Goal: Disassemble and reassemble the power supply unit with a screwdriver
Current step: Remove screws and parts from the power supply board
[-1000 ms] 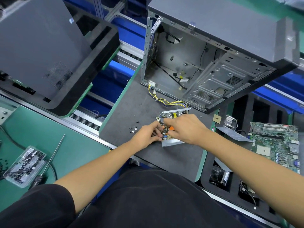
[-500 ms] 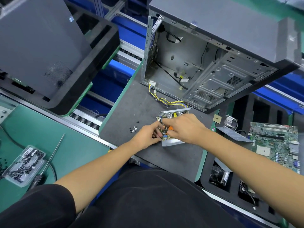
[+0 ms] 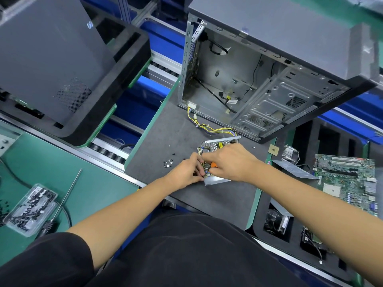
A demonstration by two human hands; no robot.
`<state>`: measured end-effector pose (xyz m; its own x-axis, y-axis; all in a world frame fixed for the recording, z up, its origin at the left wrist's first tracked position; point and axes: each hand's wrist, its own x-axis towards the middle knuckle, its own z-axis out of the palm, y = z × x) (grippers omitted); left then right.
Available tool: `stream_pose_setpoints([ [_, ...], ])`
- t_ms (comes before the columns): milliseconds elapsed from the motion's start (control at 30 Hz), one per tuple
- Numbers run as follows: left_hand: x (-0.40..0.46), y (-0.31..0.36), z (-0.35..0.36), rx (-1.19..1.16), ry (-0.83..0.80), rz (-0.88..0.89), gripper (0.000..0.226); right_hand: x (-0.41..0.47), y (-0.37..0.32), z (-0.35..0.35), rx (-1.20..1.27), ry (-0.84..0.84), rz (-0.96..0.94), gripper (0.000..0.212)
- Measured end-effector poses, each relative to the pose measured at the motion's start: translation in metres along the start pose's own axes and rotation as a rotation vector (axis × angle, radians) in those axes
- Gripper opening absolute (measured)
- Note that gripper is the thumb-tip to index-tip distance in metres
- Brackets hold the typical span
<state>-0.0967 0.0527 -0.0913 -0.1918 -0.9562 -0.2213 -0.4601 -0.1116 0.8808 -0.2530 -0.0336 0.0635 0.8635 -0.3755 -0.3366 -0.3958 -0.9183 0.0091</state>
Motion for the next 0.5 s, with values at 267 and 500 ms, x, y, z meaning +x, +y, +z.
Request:
stream_pose_setpoints([
  [267, 0.0023, -0.0007, -0.0004, 0.01, -0.01, 0.0, 0.053, 0.002, -0.0032, -0.0018, -0.025, -0.005, -0.025, 0.02],
  [500, -0.002, 0.0021, -0.0076, -0.026, -0.006, 0.012, 0.073, -0.0035, 0.0028, -0.0013, -0.009, 0.02, -0.004, 0.015],
])
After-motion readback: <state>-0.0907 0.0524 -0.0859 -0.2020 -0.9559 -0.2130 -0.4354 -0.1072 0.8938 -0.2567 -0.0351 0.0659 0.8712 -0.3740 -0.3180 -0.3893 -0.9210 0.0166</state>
